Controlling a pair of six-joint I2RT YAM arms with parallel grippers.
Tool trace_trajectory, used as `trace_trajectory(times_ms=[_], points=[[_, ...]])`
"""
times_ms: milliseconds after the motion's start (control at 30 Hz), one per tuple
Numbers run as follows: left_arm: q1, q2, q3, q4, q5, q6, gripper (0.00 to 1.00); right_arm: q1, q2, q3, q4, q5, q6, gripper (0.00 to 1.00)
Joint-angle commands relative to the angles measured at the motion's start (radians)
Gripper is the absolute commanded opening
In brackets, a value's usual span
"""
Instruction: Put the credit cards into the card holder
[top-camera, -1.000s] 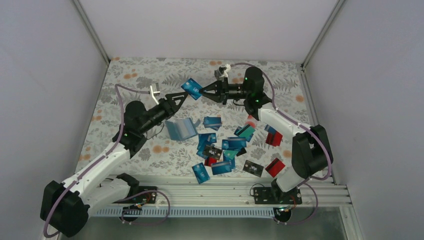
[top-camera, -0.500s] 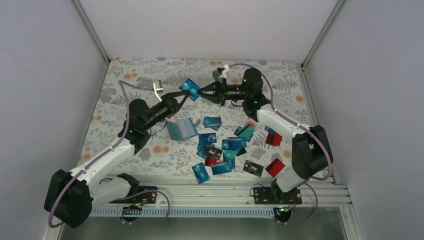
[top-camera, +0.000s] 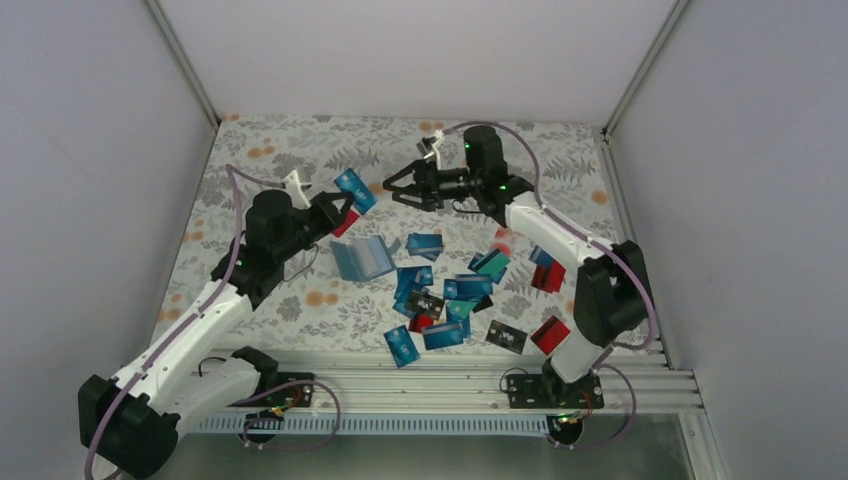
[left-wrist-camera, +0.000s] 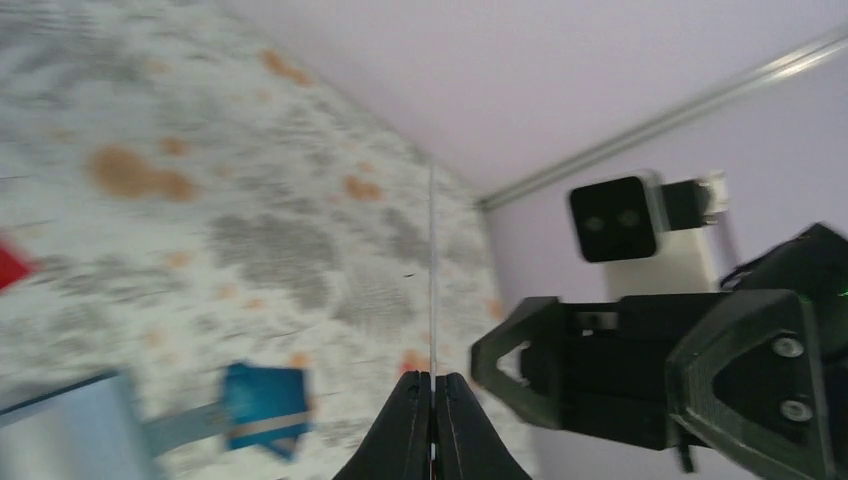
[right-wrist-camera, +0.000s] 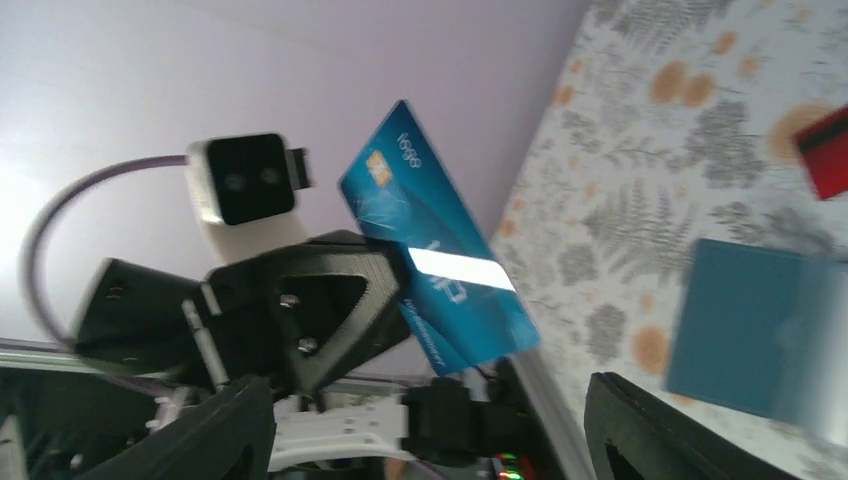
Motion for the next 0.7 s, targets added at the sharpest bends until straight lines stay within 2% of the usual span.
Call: trace_trajectory(times_ms=[0,333,667], points=[[0.028,-0.016,-0.012,-0.341,-0.145,0.174,0.02,0.039,0.115,0.043,-0.255,0.080,-0.248,0.80],[0.039,0.059,-0.075,-0.416,-0.228,0.248,0.02,0.160,0.356,0.081,-0.302,0.164,-0.340,0.81],[0.041,0.103,-0.139,-0.358,-0.230,0.288,0.02,0.194,0.465,0.145,-0.331,0.249,-0.371,0.78]])
